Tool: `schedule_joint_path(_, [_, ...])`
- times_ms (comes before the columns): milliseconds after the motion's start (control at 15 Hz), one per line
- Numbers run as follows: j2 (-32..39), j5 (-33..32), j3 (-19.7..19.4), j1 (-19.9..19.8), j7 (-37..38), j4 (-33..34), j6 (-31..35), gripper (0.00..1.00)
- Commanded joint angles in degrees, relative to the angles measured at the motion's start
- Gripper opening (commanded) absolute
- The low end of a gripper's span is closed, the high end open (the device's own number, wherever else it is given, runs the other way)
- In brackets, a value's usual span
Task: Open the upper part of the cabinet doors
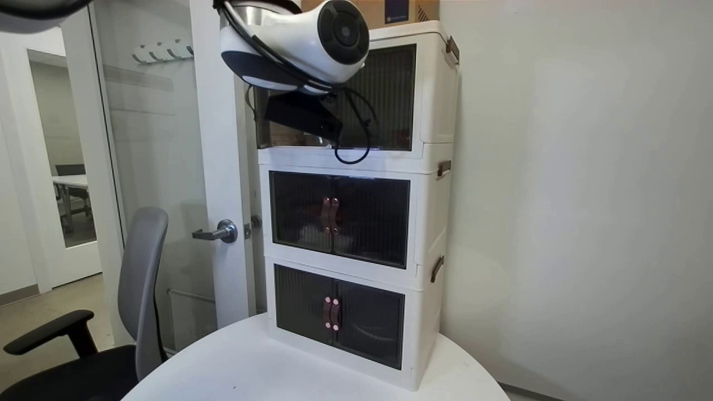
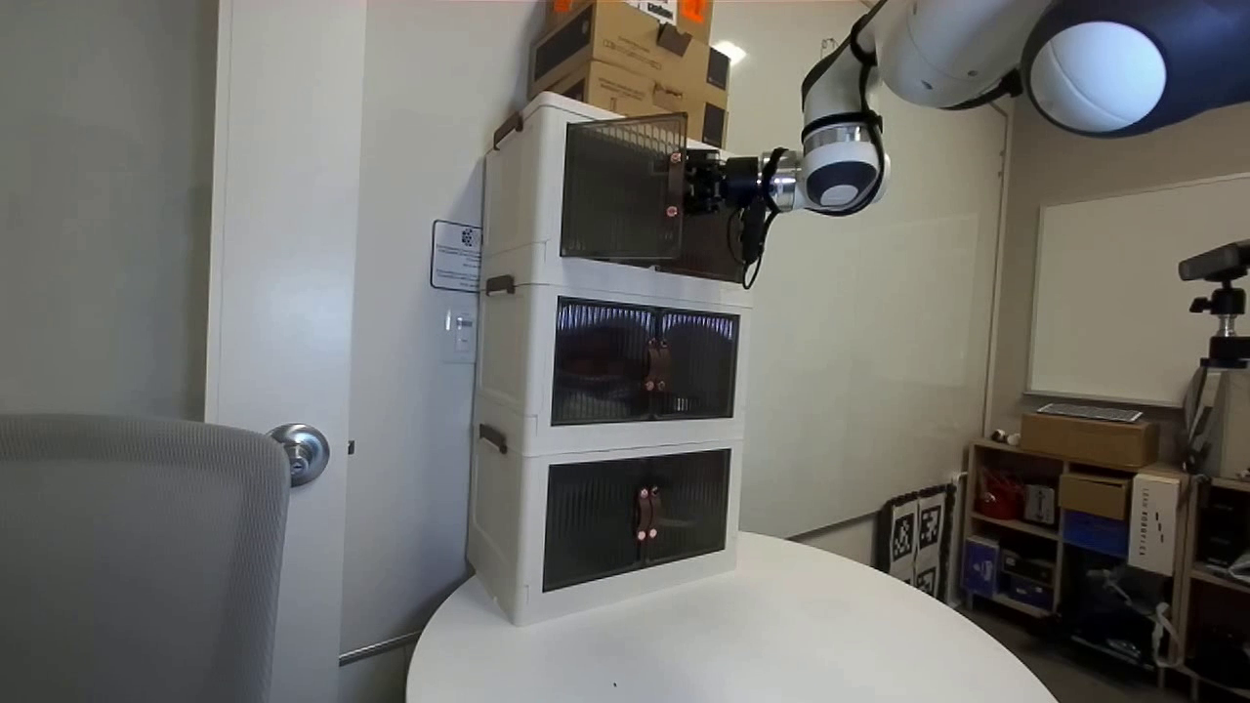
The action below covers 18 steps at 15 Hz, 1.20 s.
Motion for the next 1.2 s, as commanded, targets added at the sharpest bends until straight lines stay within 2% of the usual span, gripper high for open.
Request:
schedule_joint_path(0, [-0.8,2.0,-3.2,2.6,-1.5,-1.8,3.9,1.0])
schedule_joint_path(200, [-2.1,-1.5,-5.9,3.2,2.6,-1.7,9.3,1.0])
schedule_joint_path(400, [-3.0,-3.7,-6.8,3.0,4.5,-1.0,13.0,1.0])
schedule_joint_path(600, [-3.8,-4.9,-5.9,2.2,5.8,-0.3,14.3,1.0])
schedule_joint_path(1133, [-6.6,-2.6,-1.2,-1.4,4.7,3.5,10.1,1.0])
